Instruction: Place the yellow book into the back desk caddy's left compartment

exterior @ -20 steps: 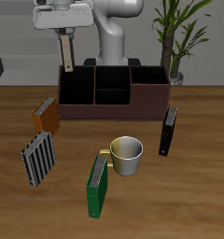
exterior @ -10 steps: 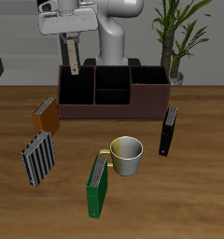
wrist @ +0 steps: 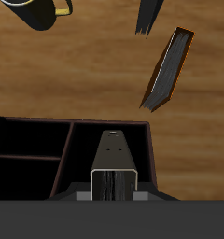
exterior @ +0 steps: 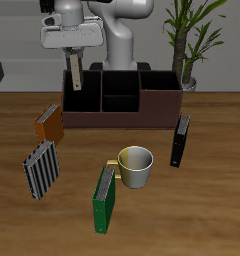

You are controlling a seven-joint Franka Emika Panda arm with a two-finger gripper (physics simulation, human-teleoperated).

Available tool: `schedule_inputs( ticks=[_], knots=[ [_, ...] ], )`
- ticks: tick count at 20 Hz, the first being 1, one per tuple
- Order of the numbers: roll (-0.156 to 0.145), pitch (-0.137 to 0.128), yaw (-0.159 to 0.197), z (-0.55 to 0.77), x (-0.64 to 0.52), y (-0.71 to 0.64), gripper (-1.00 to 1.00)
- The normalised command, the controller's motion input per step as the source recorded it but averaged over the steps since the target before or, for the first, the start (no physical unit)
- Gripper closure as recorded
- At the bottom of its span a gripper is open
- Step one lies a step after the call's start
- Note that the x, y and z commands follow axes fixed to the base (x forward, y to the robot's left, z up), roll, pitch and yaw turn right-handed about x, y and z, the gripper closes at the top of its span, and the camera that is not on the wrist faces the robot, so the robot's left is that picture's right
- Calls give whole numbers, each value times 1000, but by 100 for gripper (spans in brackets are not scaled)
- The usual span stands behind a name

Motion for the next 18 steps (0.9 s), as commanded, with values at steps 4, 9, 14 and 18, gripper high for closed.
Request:
schedule_inputs(
  ticks=[4,9,14,18],
  knots=[
    [9,36,3,-266,26,46,100],
    [3,28,-8,-232,87,4,100],
    [34,36,2,-295,49,161,100],
    [25,27,2,-196,0,130,100]
  ],
)
